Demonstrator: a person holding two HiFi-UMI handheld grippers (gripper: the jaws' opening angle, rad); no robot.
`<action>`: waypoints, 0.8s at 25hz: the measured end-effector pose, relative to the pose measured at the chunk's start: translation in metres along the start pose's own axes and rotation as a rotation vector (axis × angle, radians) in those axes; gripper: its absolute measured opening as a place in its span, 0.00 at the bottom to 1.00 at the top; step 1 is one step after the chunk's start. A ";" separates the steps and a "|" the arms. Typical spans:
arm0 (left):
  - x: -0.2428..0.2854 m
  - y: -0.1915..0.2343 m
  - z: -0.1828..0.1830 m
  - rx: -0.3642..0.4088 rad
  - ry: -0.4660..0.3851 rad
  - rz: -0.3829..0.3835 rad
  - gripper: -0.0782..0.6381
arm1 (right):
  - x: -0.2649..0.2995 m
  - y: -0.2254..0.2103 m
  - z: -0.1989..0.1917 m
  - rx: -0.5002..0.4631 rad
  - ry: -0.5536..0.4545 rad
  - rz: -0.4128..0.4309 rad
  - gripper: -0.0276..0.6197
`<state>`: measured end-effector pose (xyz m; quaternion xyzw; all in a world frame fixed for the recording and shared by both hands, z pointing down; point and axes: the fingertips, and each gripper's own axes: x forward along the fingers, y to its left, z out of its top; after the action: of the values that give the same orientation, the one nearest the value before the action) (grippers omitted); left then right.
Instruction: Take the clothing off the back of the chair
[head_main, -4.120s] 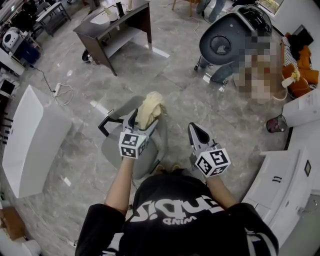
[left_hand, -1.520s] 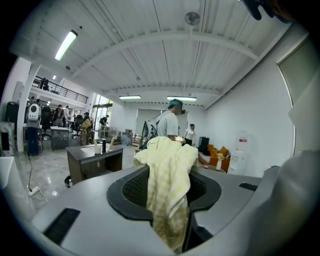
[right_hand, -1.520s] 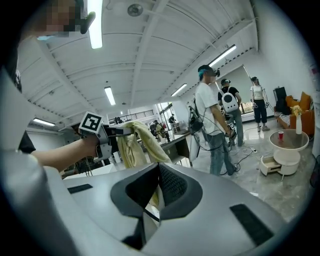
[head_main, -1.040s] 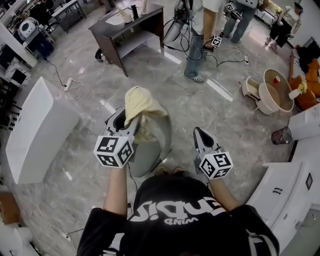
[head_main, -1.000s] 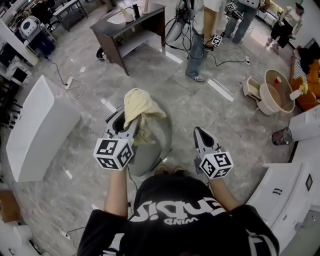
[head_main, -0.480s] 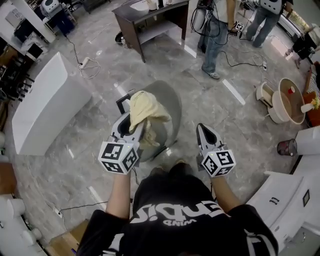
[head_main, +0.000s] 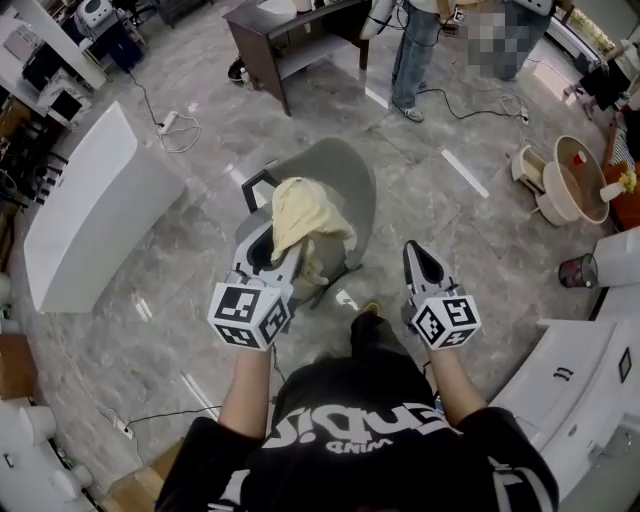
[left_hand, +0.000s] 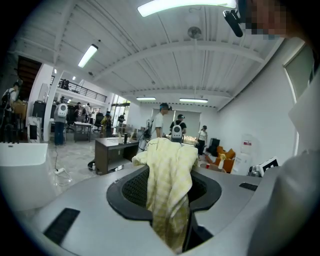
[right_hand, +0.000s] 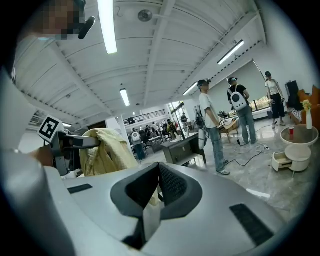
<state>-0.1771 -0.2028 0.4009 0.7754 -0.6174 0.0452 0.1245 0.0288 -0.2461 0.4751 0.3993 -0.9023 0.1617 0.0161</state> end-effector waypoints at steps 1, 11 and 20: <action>-0.011 -0.002 -0.005 0.001 0.000 -0.007 0.34 | -0.009 0.009 -0.004 -0.002 -0.005 -0.004 0.06; -0.125 -0.022 -0.045 0.024 0.018 -0.055 0.34 | -0.117 0.096 -0.038 -0.001 -0.038 -0.075 0.06; -0.192 -0.056 -0.074 0.002 0.017 -0.060 0.34 | -0.181 0.124 -0.038 -0.038 -0.041 -0.075 0.06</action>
<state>-0.1611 0.0091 0.4214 0.7932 -0.5928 0.0487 0.1303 0.0580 -0.0271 0.4481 0.4357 -0.8898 0.1355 0.0115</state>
